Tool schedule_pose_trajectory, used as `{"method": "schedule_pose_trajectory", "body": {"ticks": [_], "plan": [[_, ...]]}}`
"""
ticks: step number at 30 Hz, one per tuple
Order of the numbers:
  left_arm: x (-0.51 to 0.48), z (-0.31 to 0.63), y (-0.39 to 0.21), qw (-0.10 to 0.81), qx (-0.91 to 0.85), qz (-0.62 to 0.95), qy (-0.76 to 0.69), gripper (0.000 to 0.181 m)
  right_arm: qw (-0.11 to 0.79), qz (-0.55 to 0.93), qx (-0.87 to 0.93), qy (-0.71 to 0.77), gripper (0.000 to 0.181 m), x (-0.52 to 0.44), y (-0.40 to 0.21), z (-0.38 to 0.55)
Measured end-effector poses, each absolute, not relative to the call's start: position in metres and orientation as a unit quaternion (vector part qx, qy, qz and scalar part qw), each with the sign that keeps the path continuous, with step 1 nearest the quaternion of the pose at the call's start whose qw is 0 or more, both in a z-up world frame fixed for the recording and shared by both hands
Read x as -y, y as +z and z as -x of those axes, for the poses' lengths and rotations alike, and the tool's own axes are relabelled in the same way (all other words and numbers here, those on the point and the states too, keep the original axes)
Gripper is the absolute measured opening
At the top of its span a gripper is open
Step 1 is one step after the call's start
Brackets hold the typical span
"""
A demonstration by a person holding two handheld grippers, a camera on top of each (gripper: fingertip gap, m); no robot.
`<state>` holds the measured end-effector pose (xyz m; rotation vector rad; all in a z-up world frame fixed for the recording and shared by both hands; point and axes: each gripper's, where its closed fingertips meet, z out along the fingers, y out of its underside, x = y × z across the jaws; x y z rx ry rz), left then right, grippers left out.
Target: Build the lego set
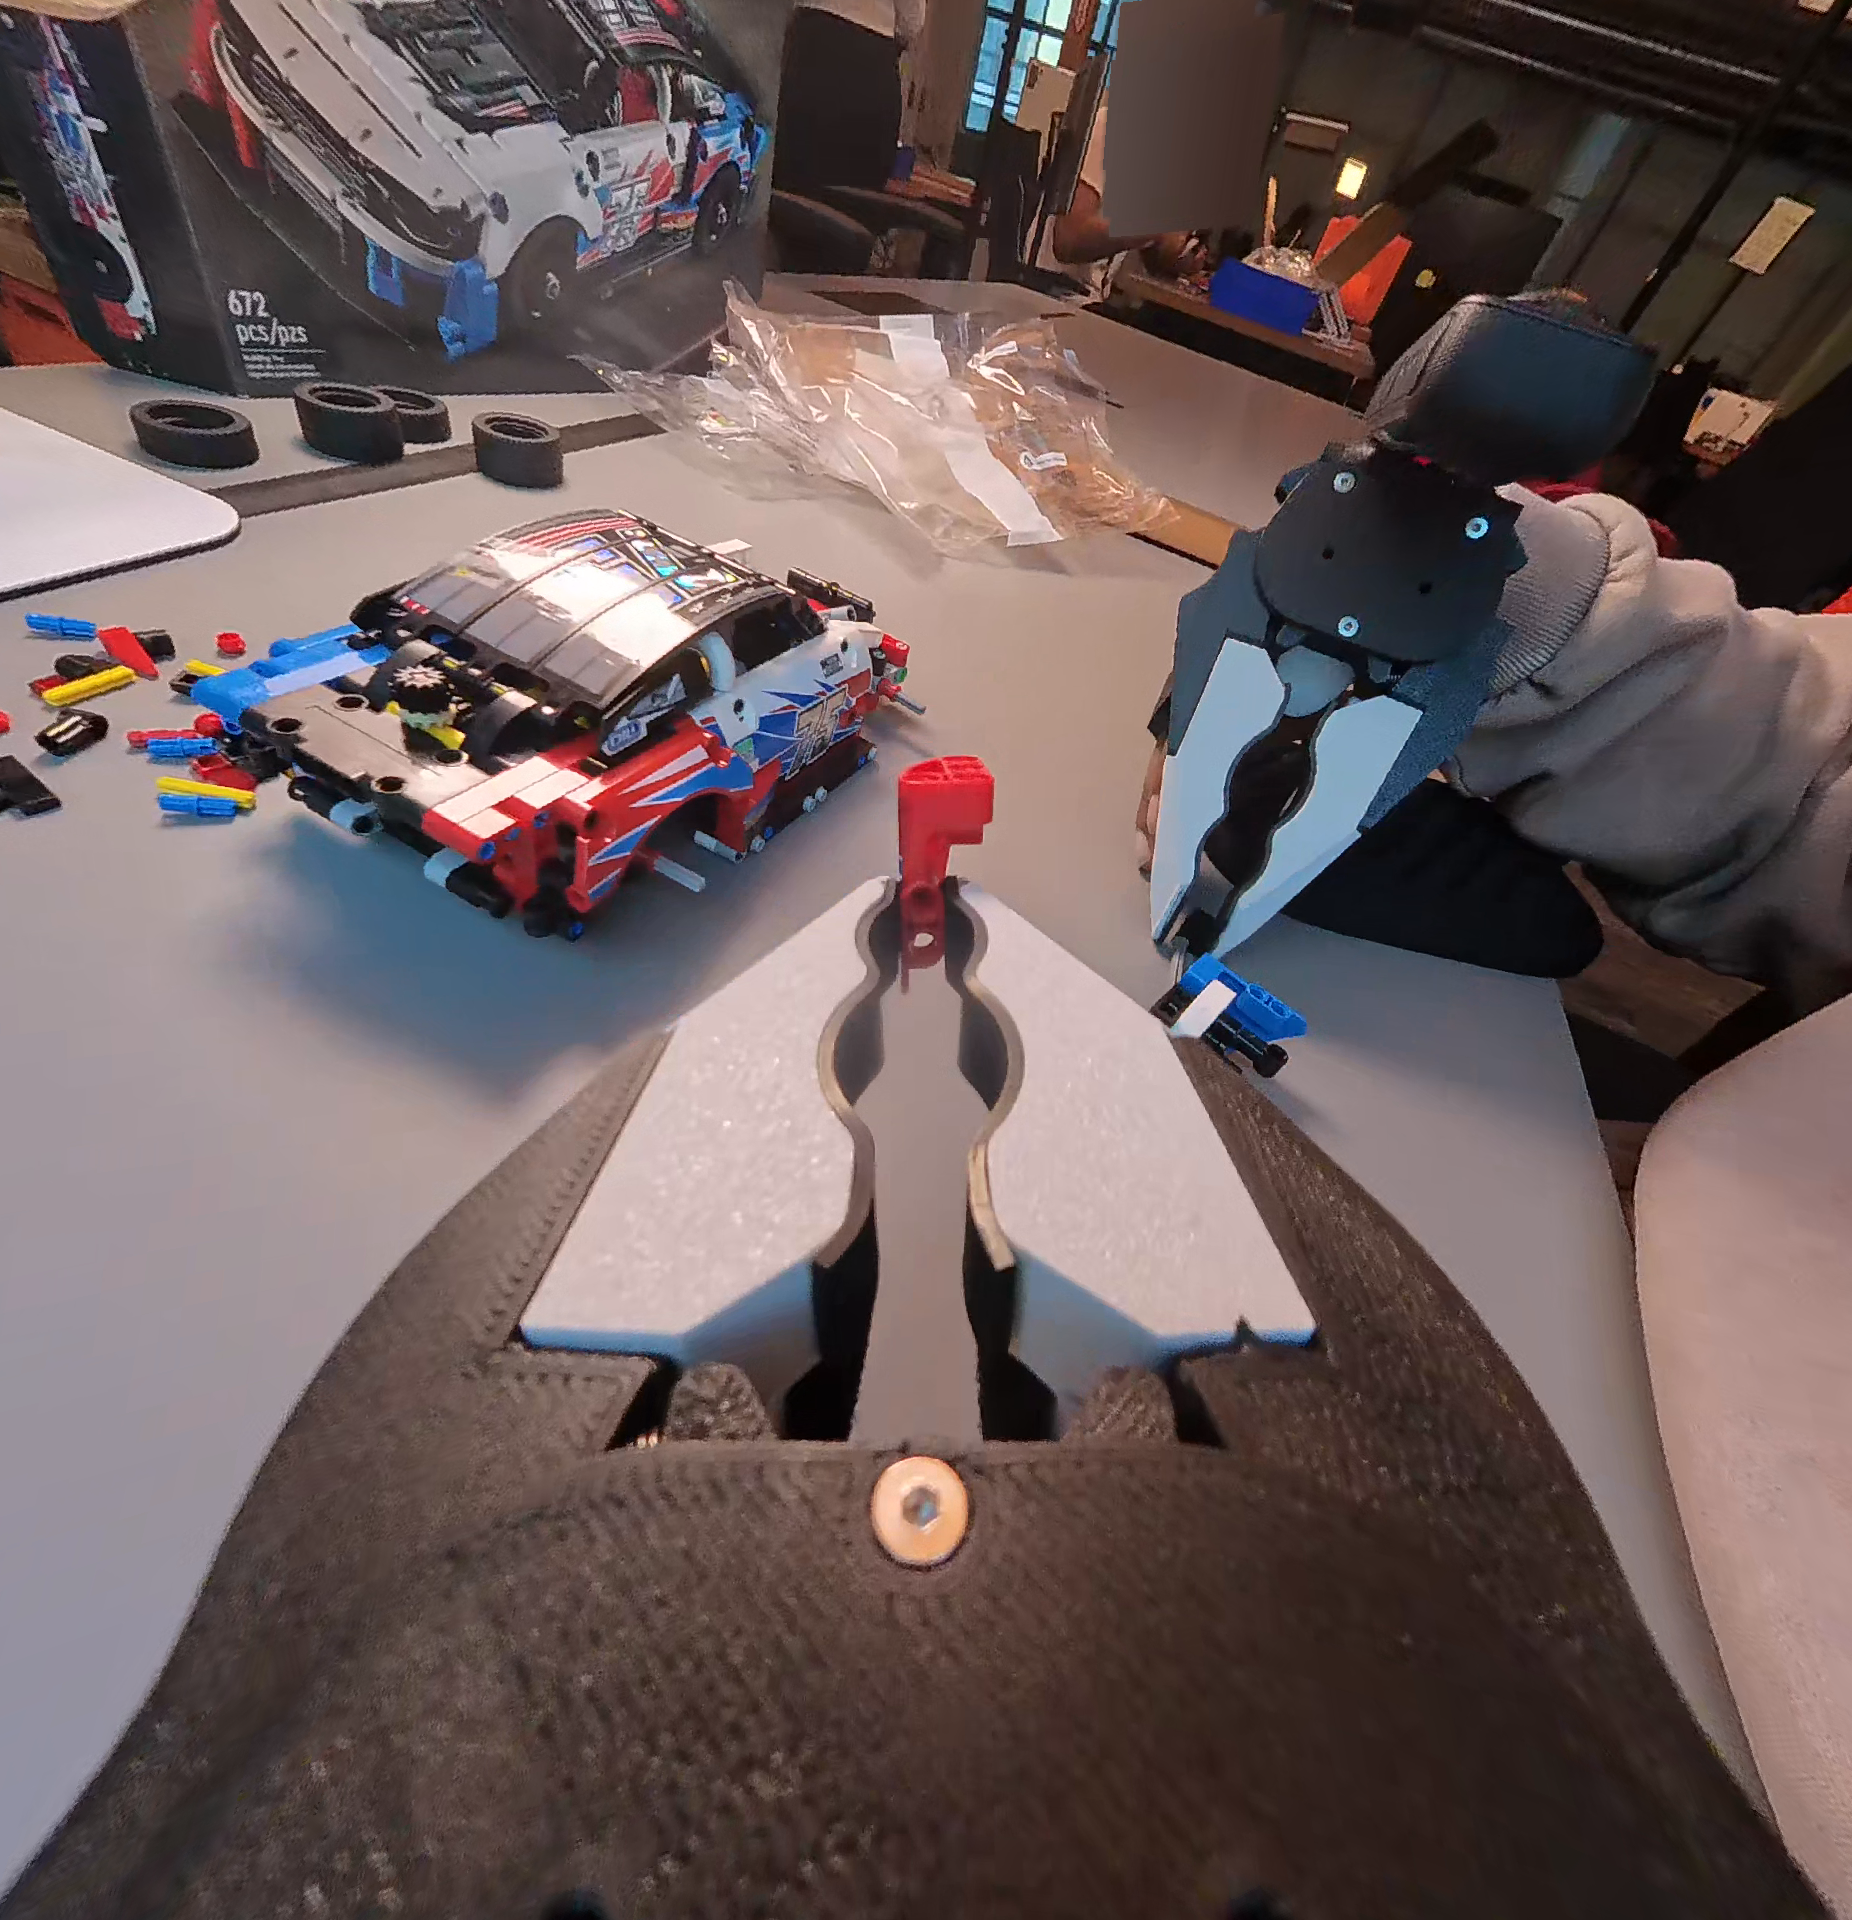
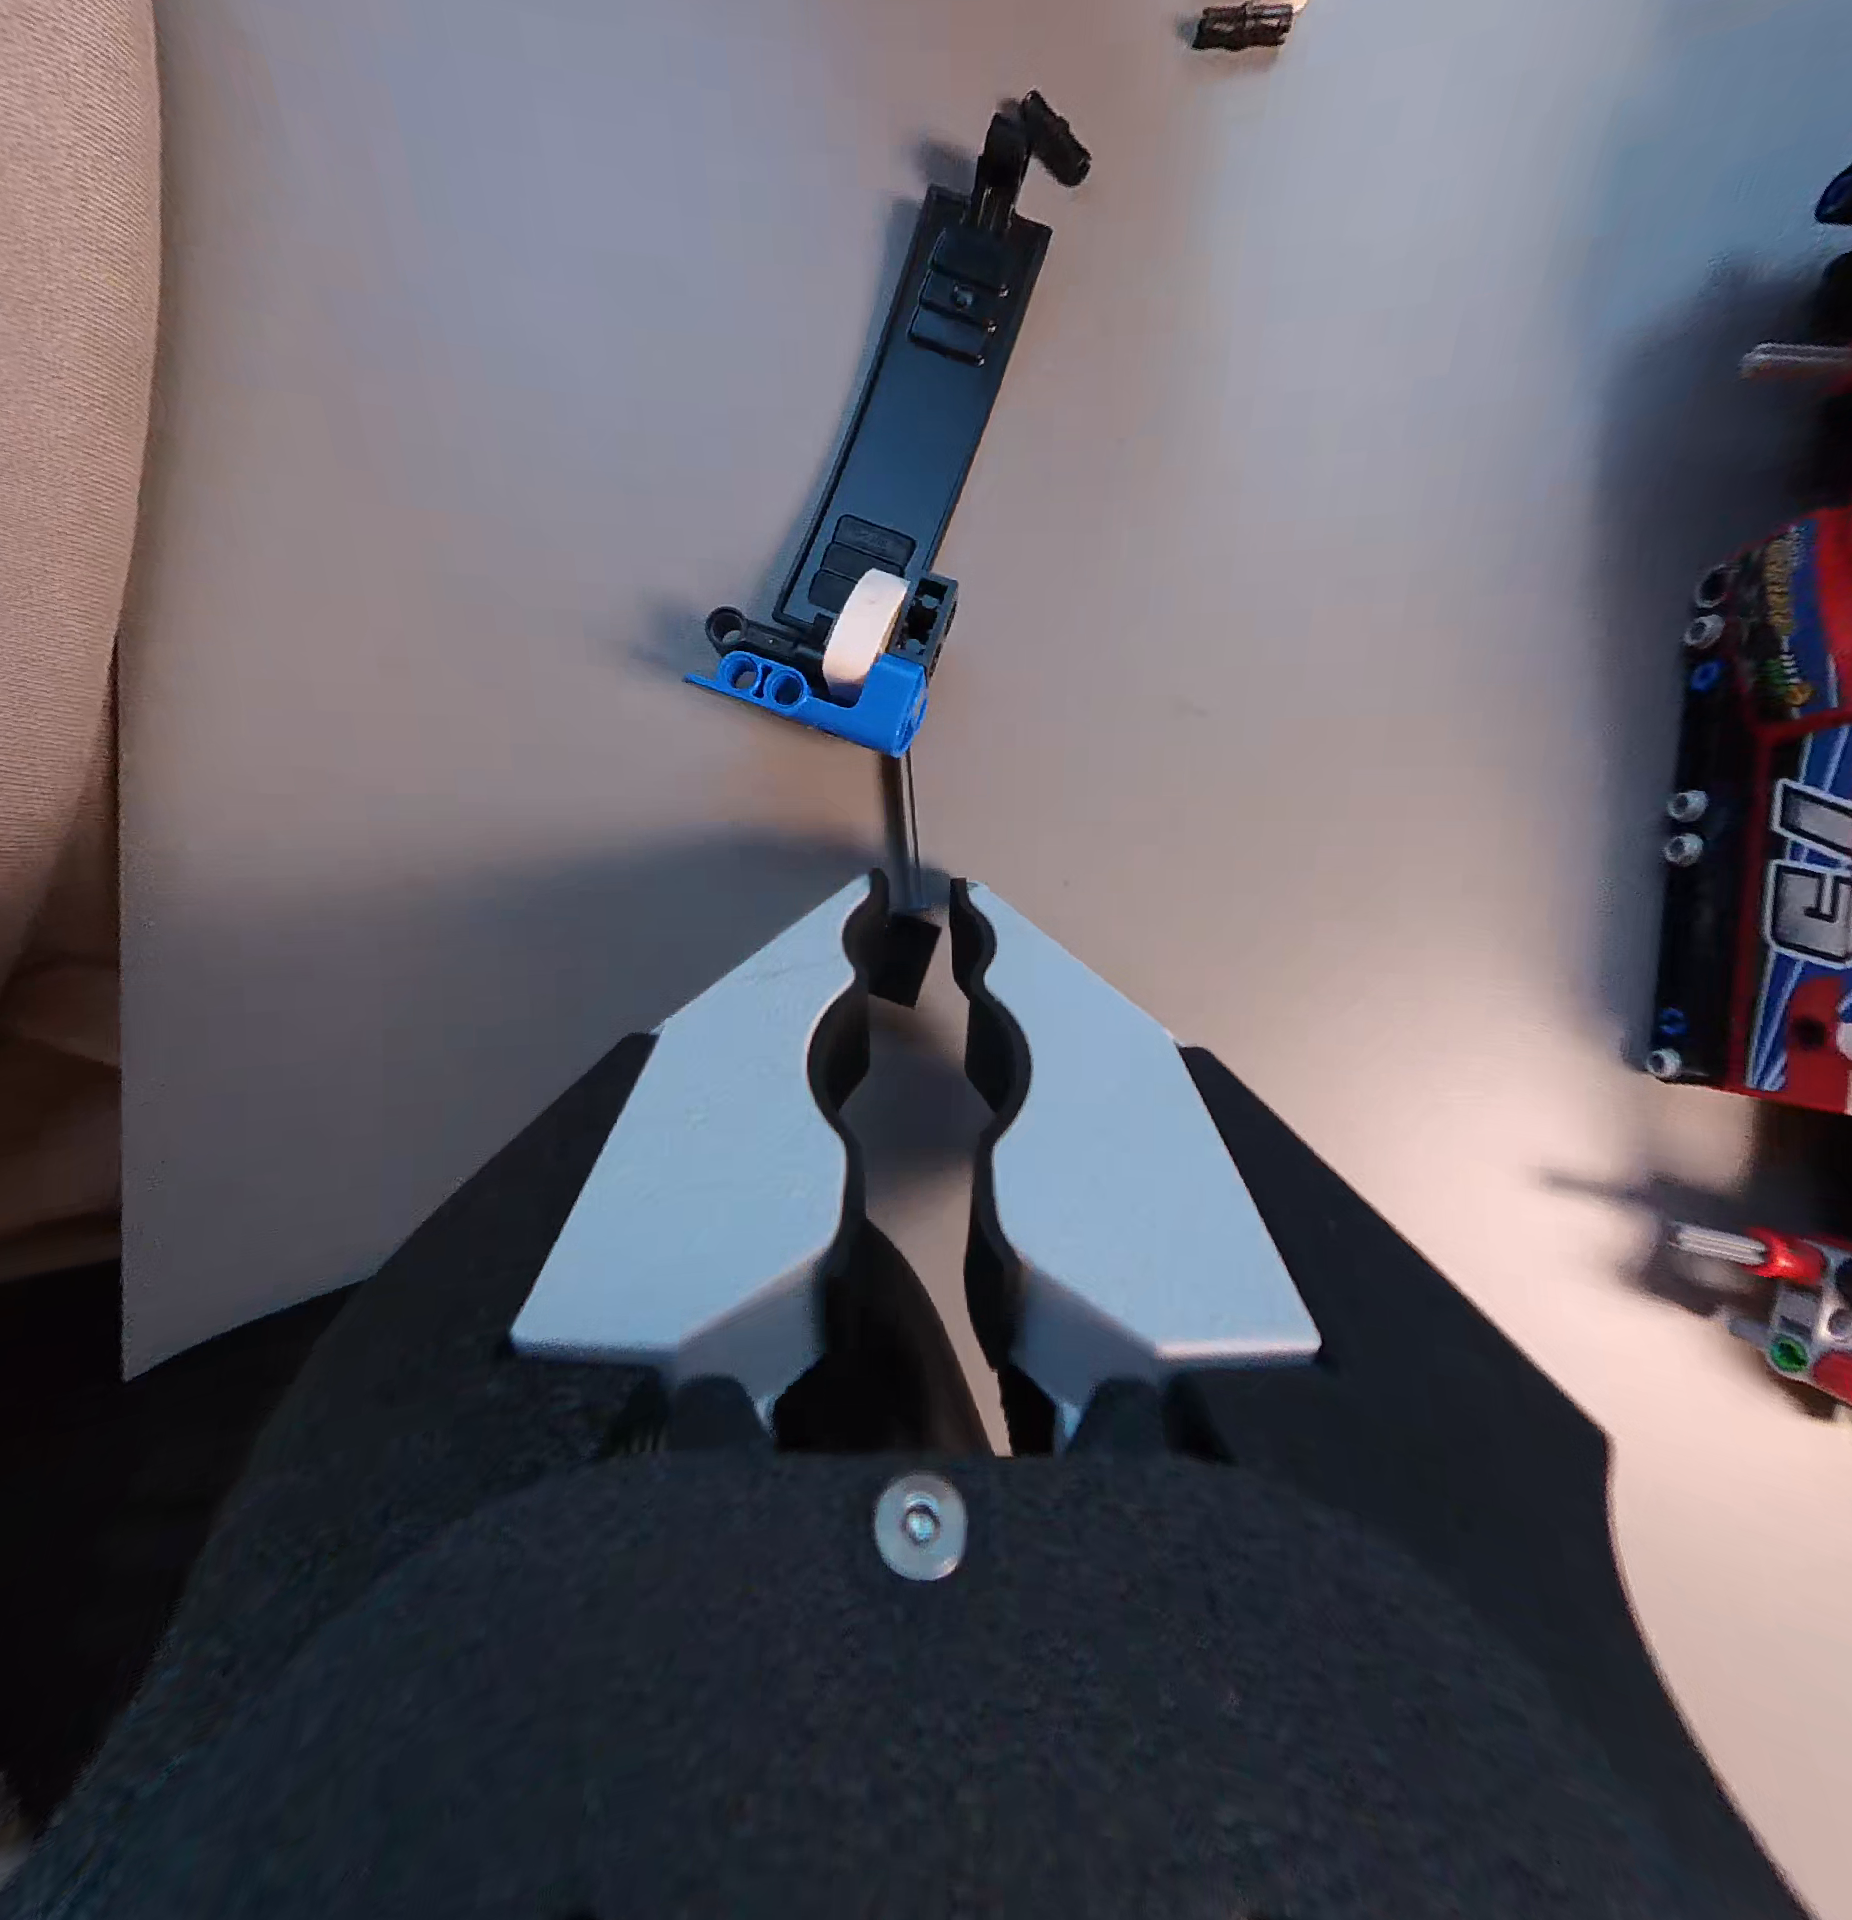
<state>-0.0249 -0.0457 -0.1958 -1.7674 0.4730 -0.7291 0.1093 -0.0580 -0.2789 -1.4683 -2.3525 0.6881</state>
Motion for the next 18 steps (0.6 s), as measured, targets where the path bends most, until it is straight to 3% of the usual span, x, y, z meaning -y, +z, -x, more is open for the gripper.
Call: {"method": "schedule_pose_trajectory", "body": {"ticks": [10,18], "plan": [[0.049,0.02,-0.197,0.547,-0.204,0.746,-0.32,0.004,0.152,0.511,0.819,0.214,0.002,0.058,-0.28,-0.109],[0.055,0.008,-0.205,0.524,-0.231,0.752,-0.328,0.004,0.214,0.507,0.815,0.183,0.002,0.04,-0.259,-0.094]]}}
